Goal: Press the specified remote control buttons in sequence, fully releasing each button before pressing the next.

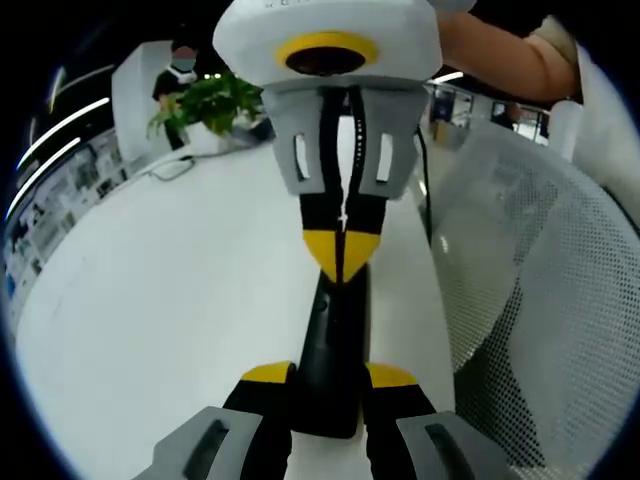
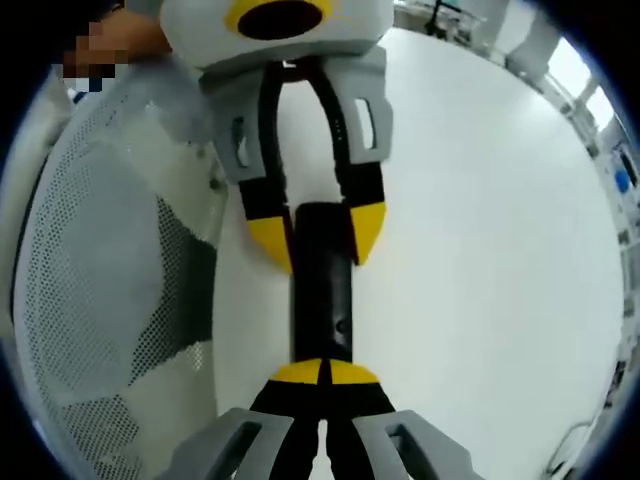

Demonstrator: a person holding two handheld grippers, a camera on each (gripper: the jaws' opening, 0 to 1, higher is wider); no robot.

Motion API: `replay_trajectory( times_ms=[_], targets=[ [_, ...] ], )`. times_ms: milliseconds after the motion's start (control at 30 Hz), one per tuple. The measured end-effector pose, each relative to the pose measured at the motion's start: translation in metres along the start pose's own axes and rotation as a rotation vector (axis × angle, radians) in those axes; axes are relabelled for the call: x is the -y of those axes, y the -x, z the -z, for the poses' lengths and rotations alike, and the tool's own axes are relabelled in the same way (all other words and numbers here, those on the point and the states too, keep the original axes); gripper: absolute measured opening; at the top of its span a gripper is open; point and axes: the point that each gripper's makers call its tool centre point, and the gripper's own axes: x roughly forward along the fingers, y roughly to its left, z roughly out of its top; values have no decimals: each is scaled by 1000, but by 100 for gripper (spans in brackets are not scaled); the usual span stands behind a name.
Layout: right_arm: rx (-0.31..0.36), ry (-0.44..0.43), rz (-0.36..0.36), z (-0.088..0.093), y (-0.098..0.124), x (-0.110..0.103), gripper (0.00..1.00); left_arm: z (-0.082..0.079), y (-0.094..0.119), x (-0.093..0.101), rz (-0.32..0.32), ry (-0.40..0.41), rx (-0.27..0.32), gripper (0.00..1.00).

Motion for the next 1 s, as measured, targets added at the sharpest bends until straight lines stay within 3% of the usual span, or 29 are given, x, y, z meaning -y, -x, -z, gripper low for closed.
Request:
replay_trajectory(
  times_ms=[533,1000],
  targets=[
    [0,38,-1,0,2,-2,0,1,0,0,4,-2,12,25],
    [84,84,20,-22,18,14,0,1,0,0,-2,4,10,25]
  ],
)
